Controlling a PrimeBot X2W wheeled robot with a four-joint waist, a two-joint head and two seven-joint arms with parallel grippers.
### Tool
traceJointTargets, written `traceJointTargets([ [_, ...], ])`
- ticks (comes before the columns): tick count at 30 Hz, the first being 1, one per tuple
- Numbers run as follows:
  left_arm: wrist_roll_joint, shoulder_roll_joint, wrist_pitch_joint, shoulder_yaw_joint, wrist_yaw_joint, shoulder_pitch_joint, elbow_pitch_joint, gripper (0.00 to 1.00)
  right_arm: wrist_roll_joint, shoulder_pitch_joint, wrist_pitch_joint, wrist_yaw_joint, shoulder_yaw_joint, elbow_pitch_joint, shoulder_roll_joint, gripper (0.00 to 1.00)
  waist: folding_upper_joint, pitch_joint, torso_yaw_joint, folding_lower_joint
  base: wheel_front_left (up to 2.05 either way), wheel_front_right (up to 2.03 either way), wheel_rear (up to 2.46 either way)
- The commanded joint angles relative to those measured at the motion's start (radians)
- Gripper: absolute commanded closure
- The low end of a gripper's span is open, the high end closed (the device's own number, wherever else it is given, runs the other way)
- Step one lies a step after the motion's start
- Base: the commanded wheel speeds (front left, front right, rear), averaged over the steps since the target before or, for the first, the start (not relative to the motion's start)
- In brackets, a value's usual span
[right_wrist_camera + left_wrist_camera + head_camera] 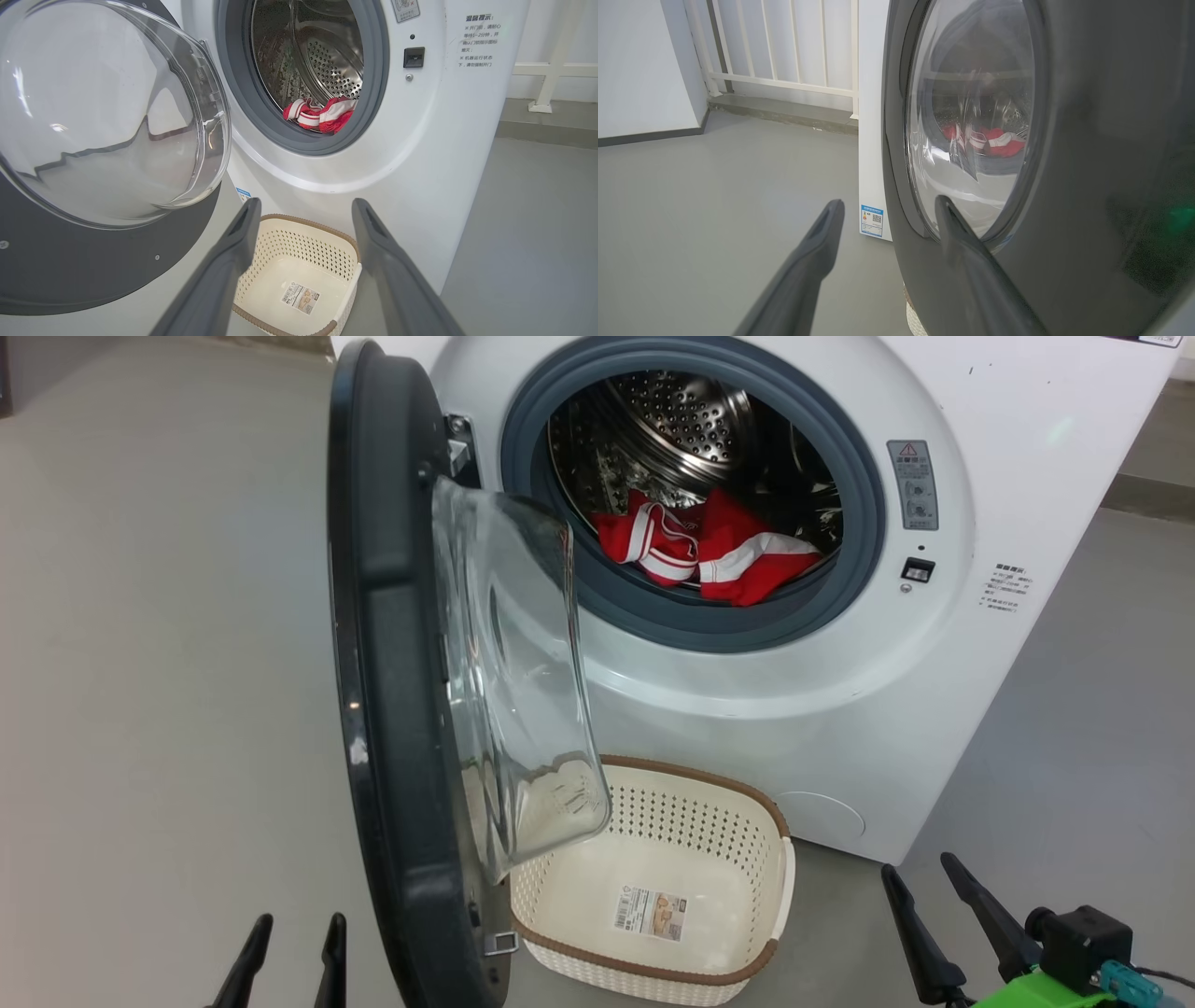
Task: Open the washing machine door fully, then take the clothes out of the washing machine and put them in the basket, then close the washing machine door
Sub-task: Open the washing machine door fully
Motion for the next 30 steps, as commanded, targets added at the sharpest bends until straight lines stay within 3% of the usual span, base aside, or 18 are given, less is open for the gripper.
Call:
traceJointTargets([
  [1,-0.002,0.002,-0.010,0.031,-0.003,-0.038,-0.026,0.00,-0.019,0.002,-0.012,0.002,0.008,-0.032,-0.005,0.00,0.0000,0.001,0.002,0.0000,0.00,0.00,0.00],
  [19,-0.014,0.000,-0.010,0.039,-0.003,-0.052,-0.019,0.00,-0.105,0.074,-0.012,0.002,-0.083,-0.026,0.049,0.00,0.0000,0.010,0.006,0.0000,0.00,0.00,0.00],
  [20,-0.020,-0.001,-0.010,0.043,-0.003,-0.053,-0.021,0.23,-0.107,0.072,-0.012,0.002,-0.085,-0.030,0.048,0.00,0.0000,0.010,0.006,0.0000,0.00,0.00,0.00],
  [21,-0.028,-0.002,-0.010,0.048,-0.003,-0.055,-0.023,0.60,-0.110,0.070,-0.012,0.002,-0.086,-0.033,0.047,0.00,0.0000,0.009,0.006,0.0000,0.00,0.00,0.00],
  [23,-0.050,-0.006,-0.010,0.065,-0.003,-0.059,-0.035,1.00,-0.113,0.070,-0.012,0.002,-0.088,-0.038,0.048,0.00,0.0000,0.008,0.005,0.0000,0.00,0.00,0.00],
  [30,-0.131,-0.022,-0.010,0.171,-0.003,-0.108,-0.184,1.00,-0.117,0.072,-0.012,0.002,-0.100,-0.051,0.047,0.00,0.0000,0.001,0.013,0.0000,0.00,0.00,0.00],
])
